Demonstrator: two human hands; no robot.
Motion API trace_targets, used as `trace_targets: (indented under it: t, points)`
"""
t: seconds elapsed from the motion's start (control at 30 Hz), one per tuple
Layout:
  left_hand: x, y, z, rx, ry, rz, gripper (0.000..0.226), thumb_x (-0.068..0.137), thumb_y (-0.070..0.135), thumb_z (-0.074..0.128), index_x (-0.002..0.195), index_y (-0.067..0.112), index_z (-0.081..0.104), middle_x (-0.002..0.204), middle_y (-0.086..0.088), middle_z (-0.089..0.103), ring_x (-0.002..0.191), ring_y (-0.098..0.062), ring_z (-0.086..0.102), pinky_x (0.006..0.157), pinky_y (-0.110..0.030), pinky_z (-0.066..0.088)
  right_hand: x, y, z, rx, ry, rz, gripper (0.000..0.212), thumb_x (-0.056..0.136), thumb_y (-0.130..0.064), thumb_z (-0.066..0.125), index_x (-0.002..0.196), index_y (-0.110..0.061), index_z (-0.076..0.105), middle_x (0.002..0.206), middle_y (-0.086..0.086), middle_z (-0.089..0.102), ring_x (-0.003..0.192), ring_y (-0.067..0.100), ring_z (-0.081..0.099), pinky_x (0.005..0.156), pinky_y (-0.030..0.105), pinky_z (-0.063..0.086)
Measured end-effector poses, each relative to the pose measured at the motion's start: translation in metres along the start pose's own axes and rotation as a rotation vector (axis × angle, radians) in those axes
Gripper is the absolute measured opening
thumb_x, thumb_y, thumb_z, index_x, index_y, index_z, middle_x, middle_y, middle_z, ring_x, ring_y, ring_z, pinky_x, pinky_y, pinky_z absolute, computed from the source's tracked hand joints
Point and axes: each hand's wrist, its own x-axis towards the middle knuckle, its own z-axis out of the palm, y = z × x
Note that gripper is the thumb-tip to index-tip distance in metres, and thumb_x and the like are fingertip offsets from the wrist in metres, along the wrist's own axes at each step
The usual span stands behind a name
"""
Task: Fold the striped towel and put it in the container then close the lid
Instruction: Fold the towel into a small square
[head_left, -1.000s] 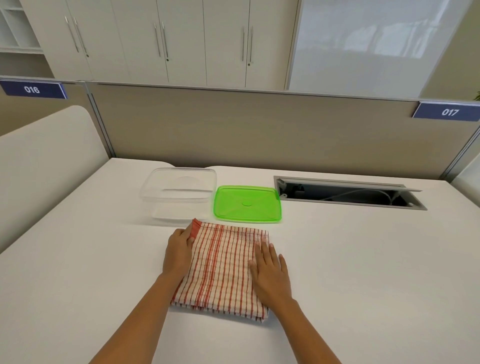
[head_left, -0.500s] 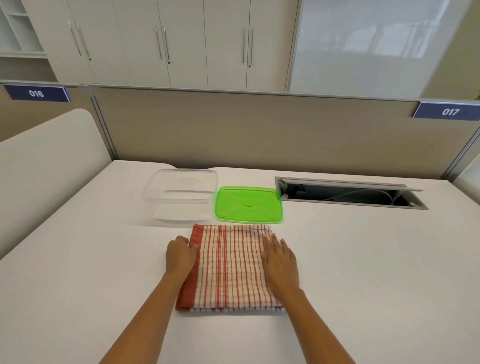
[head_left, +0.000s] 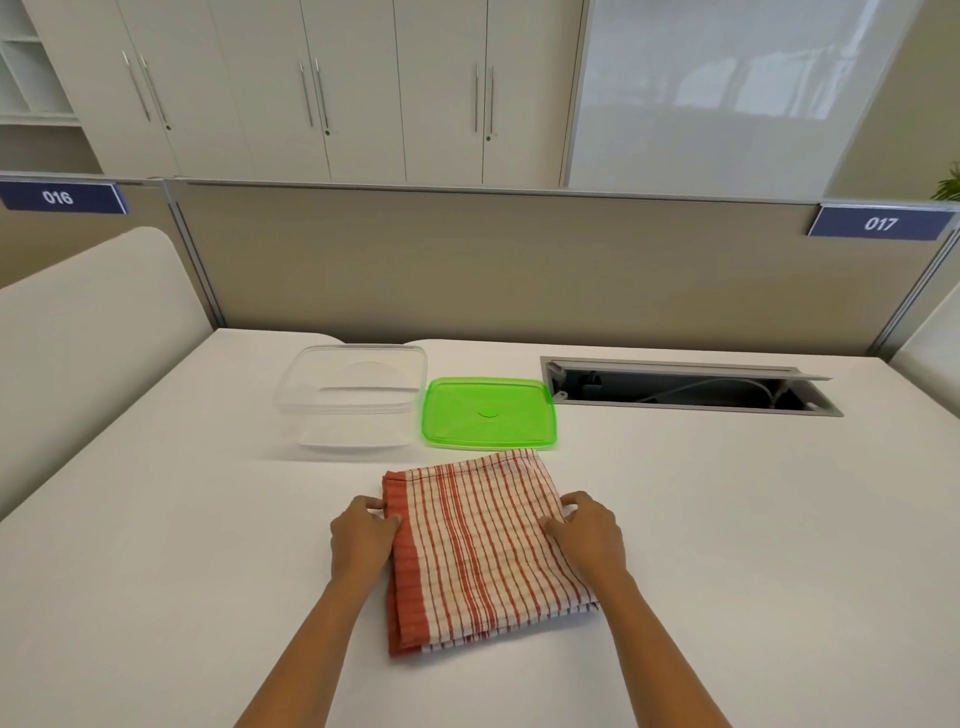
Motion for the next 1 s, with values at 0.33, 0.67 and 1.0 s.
trace_targets:
  t: [0.33,0.67,1.0]
  points:
    - [-0.012,-0.008,0.002,-0.05,0.05,0.26,0.021,0.081,0.009,0.067,0.101,0.011,0.059,0.075,-0.008,0.063,0.067,-0.024,0.061,0.058,-0.023,0.046,-0.003,-0.011,-0.014,-0.07,0.106,-0.083,0.03,0.092,-0.031,0.05,0.117,-0.015,0.058,0.115,0.007,0.063,0.103,0.025,0.06,0.085,0.035,0.048]
    - [-0.002,0.039,0.017,0.056,-0.034,0.565,0.025,0.081,0.008,0.065,0.105,0.017,0.063,0.09,-0.002,0.056,0.071,-0.009,0.053,0.071,-0.022,0.042,-0.008,-0.048,-0.025,-0.094,0.155,-0.327,0.028,0.092,-0.034,0.051,0.117,-0.022,0.059,0.113,0.003,0.064,0.1,0.02,0.061,0.084,0.034,0.05]
    - [0.035,0.105,0.007,0.026,-0.567,0.613,0.081,0.07,0.022,0.079,0.139,0.027,0.037,0.14,-0.002,0.048,0.131,-0.012,0.04,0.111,-0.032,0.03,-0.012,-0.068,-0.073,-0.058,-0.1,-0.625,0.02,0.09,-0.041,0.052,0.109,-0.039,0.06,0.1,-0.012,0.06,0.082,0.004,0.052,0.079,0.028,0.047]
